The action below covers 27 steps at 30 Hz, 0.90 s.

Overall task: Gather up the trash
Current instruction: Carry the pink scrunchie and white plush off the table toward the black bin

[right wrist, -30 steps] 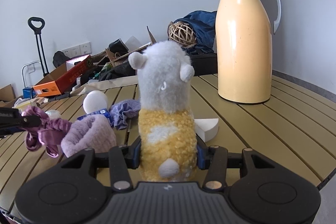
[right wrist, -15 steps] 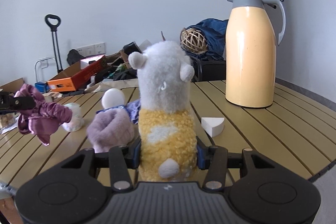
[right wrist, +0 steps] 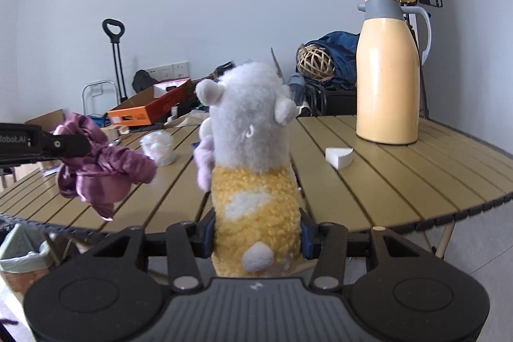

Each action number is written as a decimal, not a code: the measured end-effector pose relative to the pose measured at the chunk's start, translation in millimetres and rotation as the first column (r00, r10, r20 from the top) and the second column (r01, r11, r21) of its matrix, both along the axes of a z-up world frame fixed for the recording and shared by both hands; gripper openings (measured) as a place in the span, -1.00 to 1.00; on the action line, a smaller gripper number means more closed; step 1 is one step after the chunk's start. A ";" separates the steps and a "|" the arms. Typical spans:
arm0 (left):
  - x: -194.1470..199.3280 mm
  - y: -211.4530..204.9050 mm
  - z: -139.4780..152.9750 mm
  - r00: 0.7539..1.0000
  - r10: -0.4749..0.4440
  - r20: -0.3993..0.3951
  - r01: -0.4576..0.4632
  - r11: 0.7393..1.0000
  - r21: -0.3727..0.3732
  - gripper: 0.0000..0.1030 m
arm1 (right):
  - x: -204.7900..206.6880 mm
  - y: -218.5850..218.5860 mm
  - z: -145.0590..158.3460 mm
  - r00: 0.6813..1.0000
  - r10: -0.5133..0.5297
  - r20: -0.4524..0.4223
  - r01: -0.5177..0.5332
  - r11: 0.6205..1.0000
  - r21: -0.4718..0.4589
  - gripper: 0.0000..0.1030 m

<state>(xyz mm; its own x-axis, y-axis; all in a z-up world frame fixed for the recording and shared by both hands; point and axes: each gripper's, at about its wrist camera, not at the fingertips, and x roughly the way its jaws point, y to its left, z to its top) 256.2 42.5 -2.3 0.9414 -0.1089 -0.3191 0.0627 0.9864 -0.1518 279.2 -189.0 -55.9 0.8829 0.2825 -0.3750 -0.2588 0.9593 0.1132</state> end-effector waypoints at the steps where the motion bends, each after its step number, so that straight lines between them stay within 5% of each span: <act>1: -5.6 -1.2 -1.2 1.000 -0.005 -0.005 0.005 1.000 -0.003 -0.55 | -5.0 0.0 -0.9 1.000 0.005 -0.006 -0.005 1.000 0.000 -0.09; 14: -54.0 -10.0 -37.3 0.990 -0.034 -0.138 0.038 0.999 0.032 -0.55 | -56.7 -1.4 -36.0 0.988 0.040 -0.152 -0.043 0.999 -0.014 -0.09; 27: -77.0 -15.2 -89.1 0.954 -0.022 -0.299 0.053 0.994 0.096 -0.55 | -85.5 12.2 -70.6 0.950 0.066 -0.304 -0.083 0.996 -0.045 -0.09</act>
